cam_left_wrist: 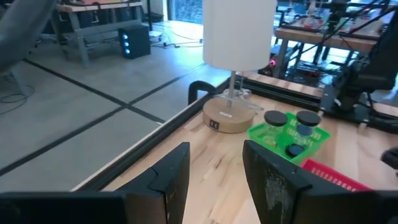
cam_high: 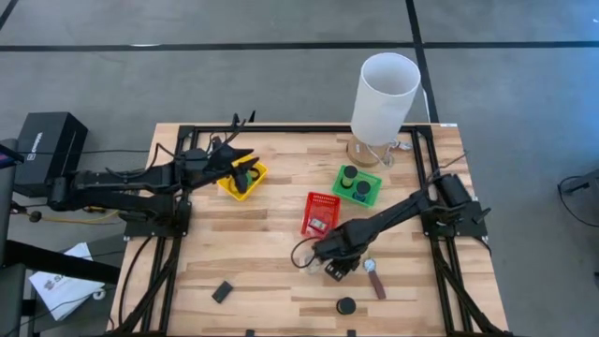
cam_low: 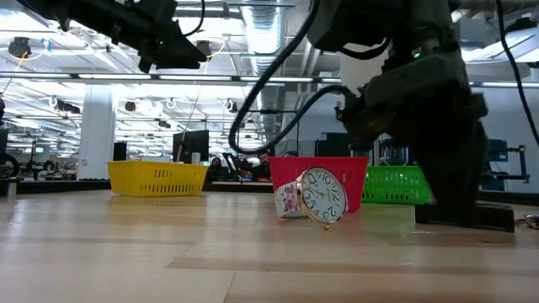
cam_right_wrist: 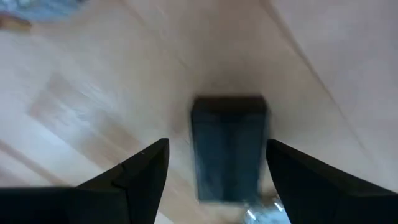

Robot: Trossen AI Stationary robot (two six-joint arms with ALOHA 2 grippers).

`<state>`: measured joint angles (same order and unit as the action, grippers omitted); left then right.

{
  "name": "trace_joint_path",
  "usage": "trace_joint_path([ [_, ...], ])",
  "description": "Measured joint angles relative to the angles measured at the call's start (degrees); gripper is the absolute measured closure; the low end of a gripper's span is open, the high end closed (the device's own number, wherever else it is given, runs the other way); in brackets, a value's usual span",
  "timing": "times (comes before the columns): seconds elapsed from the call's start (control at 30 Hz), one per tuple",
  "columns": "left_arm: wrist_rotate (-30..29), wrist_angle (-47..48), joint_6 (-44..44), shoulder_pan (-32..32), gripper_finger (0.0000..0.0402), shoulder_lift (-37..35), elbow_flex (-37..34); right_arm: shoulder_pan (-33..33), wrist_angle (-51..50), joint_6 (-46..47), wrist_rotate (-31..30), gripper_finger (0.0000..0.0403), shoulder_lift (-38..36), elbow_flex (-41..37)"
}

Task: Pick & Place Office items
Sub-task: Put the right black digital clock into the red bin

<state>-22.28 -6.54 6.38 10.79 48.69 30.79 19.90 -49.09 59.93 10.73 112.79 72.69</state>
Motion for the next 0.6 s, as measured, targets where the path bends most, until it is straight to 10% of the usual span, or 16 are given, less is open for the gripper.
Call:
trace_joint_path([
  [0.6, 7.8, 0.0, 0.5, -0.1, 0.0259, 0.0, 0.0, 0.0, 0.7, -9.1, -0.6, 0.0174, 0.8, 0.1],
])
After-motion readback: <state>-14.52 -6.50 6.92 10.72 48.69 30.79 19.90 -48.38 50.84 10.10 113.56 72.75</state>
